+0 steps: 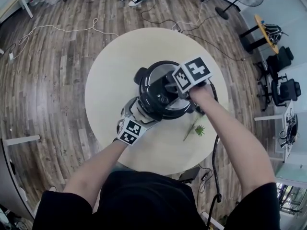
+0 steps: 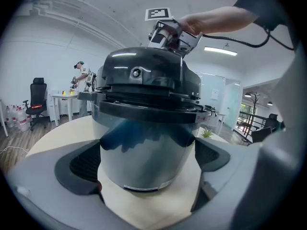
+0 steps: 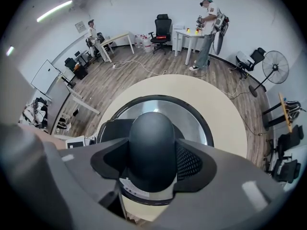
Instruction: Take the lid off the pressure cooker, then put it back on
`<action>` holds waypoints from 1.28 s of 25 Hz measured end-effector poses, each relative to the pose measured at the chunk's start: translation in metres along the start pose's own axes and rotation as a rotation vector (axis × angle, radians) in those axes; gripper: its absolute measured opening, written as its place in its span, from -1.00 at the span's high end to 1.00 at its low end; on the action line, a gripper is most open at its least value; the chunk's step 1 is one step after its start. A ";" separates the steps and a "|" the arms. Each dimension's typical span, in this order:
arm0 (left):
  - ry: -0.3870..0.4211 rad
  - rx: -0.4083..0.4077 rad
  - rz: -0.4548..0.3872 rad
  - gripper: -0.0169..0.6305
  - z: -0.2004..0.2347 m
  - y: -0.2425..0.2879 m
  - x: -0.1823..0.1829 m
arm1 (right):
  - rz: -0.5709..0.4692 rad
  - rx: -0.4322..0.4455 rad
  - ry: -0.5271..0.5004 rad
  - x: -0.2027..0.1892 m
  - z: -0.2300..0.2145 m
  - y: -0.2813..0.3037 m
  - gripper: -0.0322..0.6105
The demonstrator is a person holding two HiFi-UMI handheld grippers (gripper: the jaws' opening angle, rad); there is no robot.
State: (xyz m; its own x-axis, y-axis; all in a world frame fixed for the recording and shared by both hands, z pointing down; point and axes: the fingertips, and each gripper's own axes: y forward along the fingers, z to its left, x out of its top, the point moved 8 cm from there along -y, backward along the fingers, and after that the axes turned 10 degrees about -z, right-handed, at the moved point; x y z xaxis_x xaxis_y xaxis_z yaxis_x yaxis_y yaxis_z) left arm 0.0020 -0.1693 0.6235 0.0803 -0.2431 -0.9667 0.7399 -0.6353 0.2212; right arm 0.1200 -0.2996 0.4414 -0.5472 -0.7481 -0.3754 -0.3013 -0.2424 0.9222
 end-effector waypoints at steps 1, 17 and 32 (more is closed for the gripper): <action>-0.001 0.000 -0.001 -0.88 0.000 0.000 0.000 | 0.000 -0.002 -0.001 0.000 0.000 0.000 0.01; -0.001 0.004 -0.007 -0.88 0.000 -0.001 0.000 | 0.064 -0.019 -0.061 -0.005 0.008 0.011 0.01; 0.016 -0.005 -0.005 -0.87 0.003 0.000 -0.003 | 0.106 0.049 -0.265 -0.005 0.012 0.014 -0.01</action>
State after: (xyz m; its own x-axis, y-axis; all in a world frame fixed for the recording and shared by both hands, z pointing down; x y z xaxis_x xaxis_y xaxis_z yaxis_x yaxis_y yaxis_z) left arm 0.0000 -0.1712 0.6265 0.0871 -0.2280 -0.9698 0.7436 -0.6329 0.2155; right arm 0.1090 -0.2921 0.4546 -0.7606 -0.5786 -0.2944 -0.2656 -0.1365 0.9544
